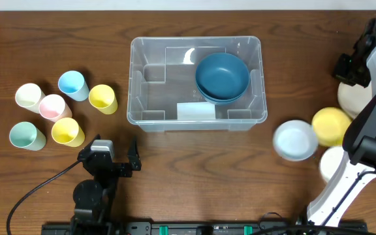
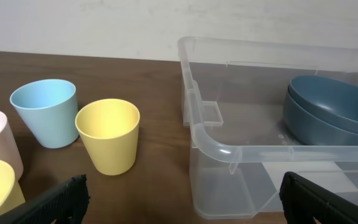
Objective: Pack container
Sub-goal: 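Move the right gripper to the large cream bowl and grasp its rim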
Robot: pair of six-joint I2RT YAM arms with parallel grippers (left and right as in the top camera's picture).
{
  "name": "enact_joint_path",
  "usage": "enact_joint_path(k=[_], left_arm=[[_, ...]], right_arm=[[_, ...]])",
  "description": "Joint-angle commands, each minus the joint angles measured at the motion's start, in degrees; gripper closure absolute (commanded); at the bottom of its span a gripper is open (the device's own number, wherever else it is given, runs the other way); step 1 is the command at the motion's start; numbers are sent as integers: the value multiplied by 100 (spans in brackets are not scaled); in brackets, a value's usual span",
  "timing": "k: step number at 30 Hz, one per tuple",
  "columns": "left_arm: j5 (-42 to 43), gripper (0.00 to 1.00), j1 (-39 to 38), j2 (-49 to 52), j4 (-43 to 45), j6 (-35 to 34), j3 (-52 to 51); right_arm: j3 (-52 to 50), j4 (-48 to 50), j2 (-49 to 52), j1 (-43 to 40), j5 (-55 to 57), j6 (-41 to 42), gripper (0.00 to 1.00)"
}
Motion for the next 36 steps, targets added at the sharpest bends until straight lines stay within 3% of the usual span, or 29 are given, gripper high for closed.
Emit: enact_joint_path(k=[1, 12, 20, 26, 36], left_arm=[[42, 2, 24, -37, -186, 13, -96], [42, 2, 24, -37, -186, 13, -96], [42, 2, 24, -37, -188, 13, -96], [42, 2, 24, -37, -186, 13, -96], [42, 2, 24, -37, -186, 13, -96]], right_arm=[[2, 28, 48, 13, -74, -72, 99], [131, 66, 11, 24, -87, -153, 99], [1882, -1010, -474, 422, -501, -339, 99], [3272, -1840, -1056, 1447, -721, -538, 99], [3268, -2221, -1263, 3888, -321, -575, 99]])
